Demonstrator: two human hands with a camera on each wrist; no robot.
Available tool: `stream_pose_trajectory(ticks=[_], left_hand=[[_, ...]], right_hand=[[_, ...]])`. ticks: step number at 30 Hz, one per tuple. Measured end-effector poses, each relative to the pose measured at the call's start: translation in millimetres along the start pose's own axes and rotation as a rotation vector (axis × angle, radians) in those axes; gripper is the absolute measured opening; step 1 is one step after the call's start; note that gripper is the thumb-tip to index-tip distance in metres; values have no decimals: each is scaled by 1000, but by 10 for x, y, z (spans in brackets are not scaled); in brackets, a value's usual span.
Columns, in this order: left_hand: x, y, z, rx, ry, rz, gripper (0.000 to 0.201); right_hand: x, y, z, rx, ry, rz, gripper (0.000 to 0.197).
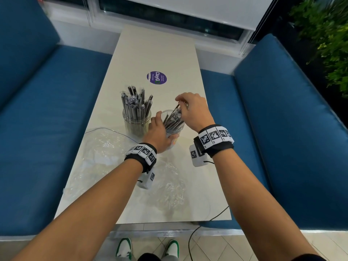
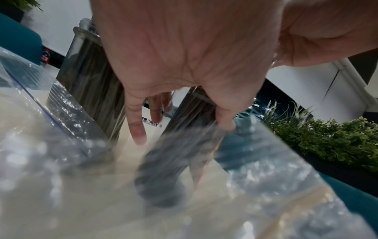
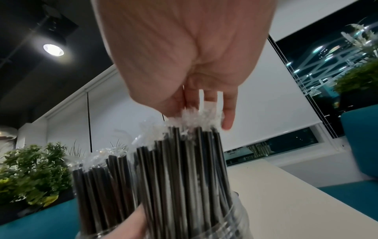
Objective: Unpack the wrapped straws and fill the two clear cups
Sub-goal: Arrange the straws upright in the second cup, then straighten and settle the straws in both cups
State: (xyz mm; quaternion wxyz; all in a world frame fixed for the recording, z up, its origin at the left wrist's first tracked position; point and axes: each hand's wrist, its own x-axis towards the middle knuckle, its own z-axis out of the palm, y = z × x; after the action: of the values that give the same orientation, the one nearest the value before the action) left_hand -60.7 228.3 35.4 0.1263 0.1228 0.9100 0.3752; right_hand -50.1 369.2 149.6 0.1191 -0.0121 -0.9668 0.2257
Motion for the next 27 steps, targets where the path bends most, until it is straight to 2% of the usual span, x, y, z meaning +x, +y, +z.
stream_pose_trajectory(ticks=[4, 8, 13, 18, 27], left_hand=[[2, 12, -8, 0, -7, -8, 111], [-8, 10, -16, -5, -9, -5, 111], [-24, 29, -25, -1, -6, -11, 112], [-33, 44, -43, -1, -12, -17, 112], [-9, 70, -66, -33, -10, -36, 117]], right_hand=[[19, -14, -30, 11, -69, 25, 27], [6, -14, -68, 53, -4, 29, 24], [-121, 0, 25, -57, -68, 2, 33], [-183, 48, -16, 173, 71, 31, 35], [-210, 103, -34, 149, 271, 50, 27]])
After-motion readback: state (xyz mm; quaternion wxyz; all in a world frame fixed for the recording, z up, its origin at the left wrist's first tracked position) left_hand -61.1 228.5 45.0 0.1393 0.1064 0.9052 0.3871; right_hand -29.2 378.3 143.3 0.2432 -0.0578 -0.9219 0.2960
